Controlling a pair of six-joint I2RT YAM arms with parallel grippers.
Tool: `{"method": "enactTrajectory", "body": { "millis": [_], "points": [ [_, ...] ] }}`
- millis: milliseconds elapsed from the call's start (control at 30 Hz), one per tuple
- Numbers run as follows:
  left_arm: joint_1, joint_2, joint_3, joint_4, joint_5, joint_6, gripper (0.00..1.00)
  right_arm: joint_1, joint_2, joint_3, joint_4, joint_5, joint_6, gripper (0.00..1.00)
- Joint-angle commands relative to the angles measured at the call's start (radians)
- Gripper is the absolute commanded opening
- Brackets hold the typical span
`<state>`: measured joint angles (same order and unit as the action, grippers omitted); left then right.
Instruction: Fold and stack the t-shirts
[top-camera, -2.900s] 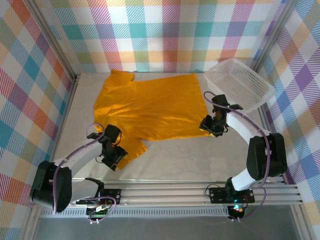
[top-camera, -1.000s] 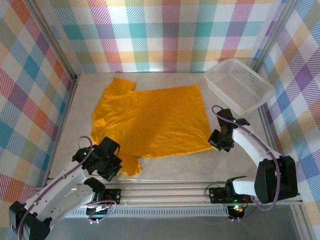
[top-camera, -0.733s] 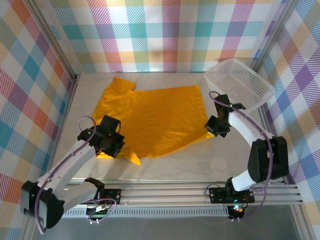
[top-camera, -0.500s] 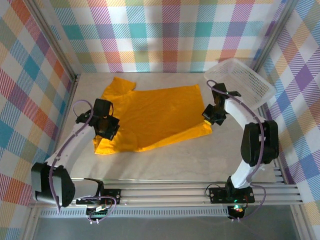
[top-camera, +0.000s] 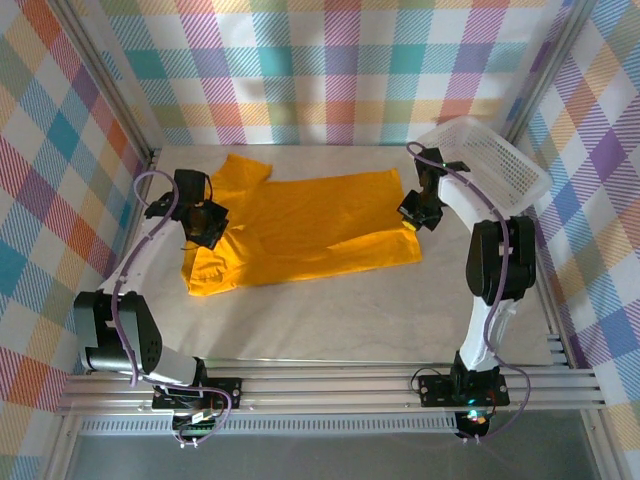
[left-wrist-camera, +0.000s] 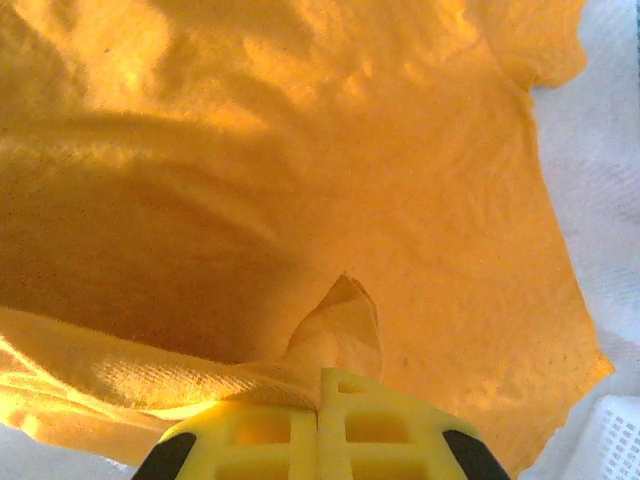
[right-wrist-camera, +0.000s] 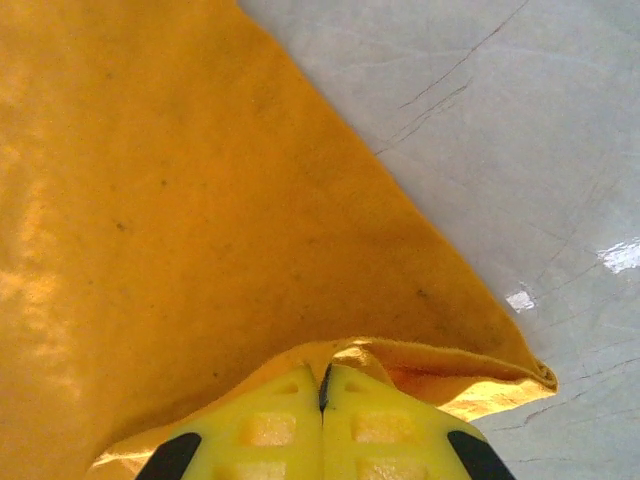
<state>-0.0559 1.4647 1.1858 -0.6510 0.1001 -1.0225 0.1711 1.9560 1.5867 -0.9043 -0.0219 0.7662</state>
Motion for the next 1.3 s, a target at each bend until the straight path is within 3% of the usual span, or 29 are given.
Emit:
{"method": "enactTrajectory", "body": {
  "millis": [0, 300, 633, 667, 700, 733, 800, 833, 900, 1100, 1267],
  "points": [
    [0.022, 0.011, 0.046, -0.007, 0.001, 0.038, 0.0, -0.005, 0.014, 0.04, -0.057, 0.043, 0.032, 0.0],
    [0.044, 0.025, 0.061, -0.063, -0.028, 0.072, 0.0, -0.014, 0.023, 0.041, -0.042, 0.04, 0.043, 0.0],
    [0.054, 0.163, 0.133, -0.041, -0.043, 0.156, 0.0, -0.018, 0.087, 0.082, -0.035, 0.014, 0.033, 0.0],
    [0.055, 0.178, 0.142, -0.044, -0.051, 0.167, 0.0, -0.023, 0.1, 0.089, -0.025, -0.008, 0.021, 0.05],
    [0.057, 0.19, 0.154, -0.053, -0.06, 0.175, 0.09, -0.025, 0.11, 0.096, -0.009, -0.035, 0.005, 0.19],
    [0.061, 0.195, 0.164, -0.061, -0.067, 0.184, 0.29, -0.027, 0.117, 0.109, -0.012, -0.043, -0.008, 0.29],
    [0.071, 0.189, 0.177, -0.086, -0.077, 0.197, 0.55, -0.027, 0.11, 0.138, -0.033, -0.033, -0.042, 0.41],
    [0.075, 0.173, 0.172, -0.098, -0.08, 0.2, 0.61, -0.027, 0.095, 0.138, -0.039, -0.021, -0.059, 0.45],
    [0.083, 0.127, 0.141, -0.115, -0.075, 0.201, 0.64, -0.027, 0.054, 0.112, -0.039, -0.01, -0.087, 0.48],
    [0.088, -0.034, -0.118, -0.091, -0.024, 0.15, 0.57, 0.006, -0.065, -0.104, 0.03, -0.05, -0.139, 0.4],
    [0.11, -0.013, -0.25, 0.004, 0.016, 0.085, 0.28, 0.037, -0.064, -0.209, 0.112, -0.108, -0.152, 0.26]
  ]
}}
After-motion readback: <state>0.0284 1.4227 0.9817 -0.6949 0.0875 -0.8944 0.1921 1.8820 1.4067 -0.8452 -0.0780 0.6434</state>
